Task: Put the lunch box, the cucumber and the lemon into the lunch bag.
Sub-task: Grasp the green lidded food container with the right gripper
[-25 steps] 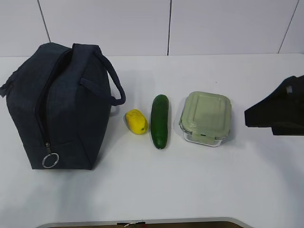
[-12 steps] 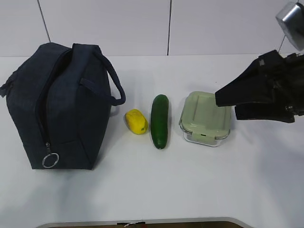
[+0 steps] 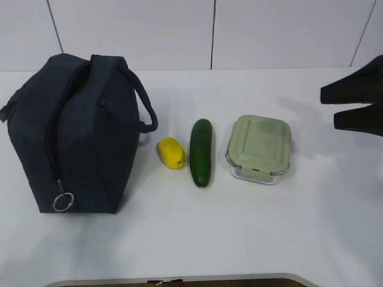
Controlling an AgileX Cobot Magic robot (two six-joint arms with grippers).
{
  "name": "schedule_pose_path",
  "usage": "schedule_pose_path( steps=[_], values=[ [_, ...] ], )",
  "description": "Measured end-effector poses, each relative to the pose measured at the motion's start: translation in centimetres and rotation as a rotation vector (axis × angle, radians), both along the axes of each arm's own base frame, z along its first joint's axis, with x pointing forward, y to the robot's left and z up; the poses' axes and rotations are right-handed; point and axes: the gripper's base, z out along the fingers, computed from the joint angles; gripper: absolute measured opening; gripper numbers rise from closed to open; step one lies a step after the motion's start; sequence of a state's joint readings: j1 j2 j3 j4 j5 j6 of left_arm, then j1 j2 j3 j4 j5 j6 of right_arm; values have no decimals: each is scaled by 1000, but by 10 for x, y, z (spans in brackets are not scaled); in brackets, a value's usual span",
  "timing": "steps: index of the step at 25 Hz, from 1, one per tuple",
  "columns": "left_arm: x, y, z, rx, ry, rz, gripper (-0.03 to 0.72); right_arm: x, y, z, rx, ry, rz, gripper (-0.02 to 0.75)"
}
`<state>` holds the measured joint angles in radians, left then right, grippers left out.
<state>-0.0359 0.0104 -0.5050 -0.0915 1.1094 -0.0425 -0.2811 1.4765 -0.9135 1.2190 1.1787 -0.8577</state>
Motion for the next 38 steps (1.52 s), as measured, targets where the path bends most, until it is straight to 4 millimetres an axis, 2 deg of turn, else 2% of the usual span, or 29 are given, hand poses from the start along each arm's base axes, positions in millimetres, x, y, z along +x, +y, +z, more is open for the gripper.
schedule_pose_path(
  steps=[3,7,26,38],
  values=[
    [0,0,0,0,0,0,296,4,-12,-7,-5,10,-25,533],
    [0,0,0,0,0,0,296,9,-16,-18,3,41,-30,533],
    [0,0,0,-1,0,0,296,15,-19,-22,-17,37,-81,533],
    [0,0,0,-1,0,0,295,35,-26,-77,28,170,-70,533]
  ],
)
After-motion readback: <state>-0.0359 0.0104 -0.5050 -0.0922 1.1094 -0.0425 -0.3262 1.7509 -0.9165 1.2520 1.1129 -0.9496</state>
